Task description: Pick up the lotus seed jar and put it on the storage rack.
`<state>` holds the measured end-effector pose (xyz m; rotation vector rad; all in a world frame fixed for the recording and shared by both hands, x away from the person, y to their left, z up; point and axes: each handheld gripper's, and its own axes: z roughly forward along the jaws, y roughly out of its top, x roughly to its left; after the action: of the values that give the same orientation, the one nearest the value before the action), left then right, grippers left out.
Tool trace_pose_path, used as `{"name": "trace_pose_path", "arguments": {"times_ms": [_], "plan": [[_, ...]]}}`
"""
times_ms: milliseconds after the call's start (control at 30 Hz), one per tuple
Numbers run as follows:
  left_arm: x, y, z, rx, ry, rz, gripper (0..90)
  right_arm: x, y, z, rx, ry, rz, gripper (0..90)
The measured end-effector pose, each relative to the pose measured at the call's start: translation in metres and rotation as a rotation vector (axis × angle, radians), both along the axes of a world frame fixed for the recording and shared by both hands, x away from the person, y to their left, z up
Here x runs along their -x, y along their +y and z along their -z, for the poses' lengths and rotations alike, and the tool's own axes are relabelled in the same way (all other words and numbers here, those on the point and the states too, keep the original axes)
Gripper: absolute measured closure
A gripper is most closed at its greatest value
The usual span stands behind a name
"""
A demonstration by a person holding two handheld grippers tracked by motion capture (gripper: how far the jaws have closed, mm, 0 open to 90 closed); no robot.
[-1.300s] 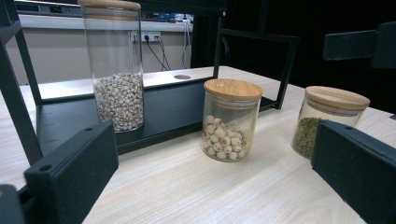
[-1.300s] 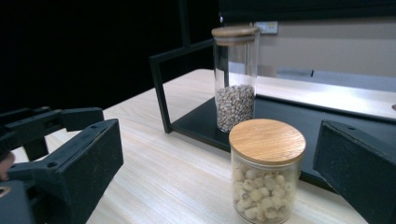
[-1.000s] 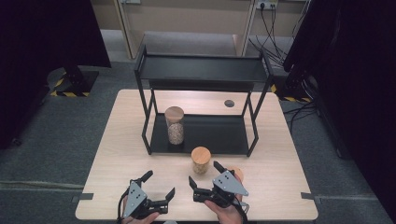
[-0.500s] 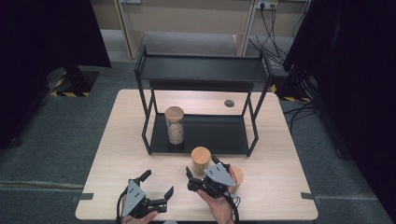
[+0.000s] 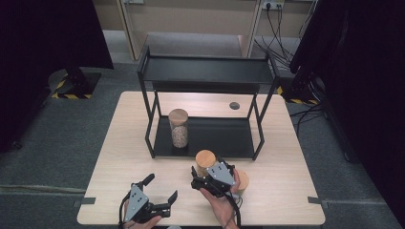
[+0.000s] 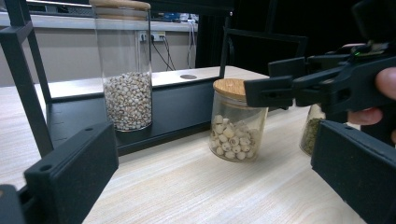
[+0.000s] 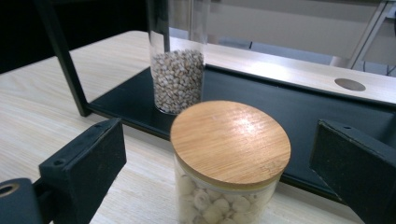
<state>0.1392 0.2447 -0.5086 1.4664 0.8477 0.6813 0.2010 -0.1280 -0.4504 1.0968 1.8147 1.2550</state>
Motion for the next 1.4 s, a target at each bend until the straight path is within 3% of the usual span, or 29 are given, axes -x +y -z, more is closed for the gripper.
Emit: {"name": "trace_pose_path", "arguments": {"times_ms": [433, 800, 900, 1200, 1400], "plan": [[0.000, 0.001, 0.000, -0.002, 0.000, 0.004, 0.2, -0.014, 0.005, 0.007, 0.021, 0.036, 0.034, 6.8], [-0.001, 0.000, 0.000, 0.000, 0.004, 0.005, 0.3, -0.025, 0.001, 0.011, 0.025, 0.065, 0.014, 17.5], [0.000, 0.000, 0.000, 0.001, 0.003, 0.005, 0.4, -0.028, 0.000, 0.012, 0.016, 0.078, -0.004, 24.6], [-0.001, 0.001, 0.000, 0.002, 0.001, 0.006, 0.4, -0.025, -0.002, 0.013, 0.004, 0.064, -0.004, 25.4], [-0.001, 0.001, 0.000, -0.001, 0.002, 0.007, 0.4, -0.023, -0.004, 0.005, -0.022, 0.046, -0.024, 25.4]]}}
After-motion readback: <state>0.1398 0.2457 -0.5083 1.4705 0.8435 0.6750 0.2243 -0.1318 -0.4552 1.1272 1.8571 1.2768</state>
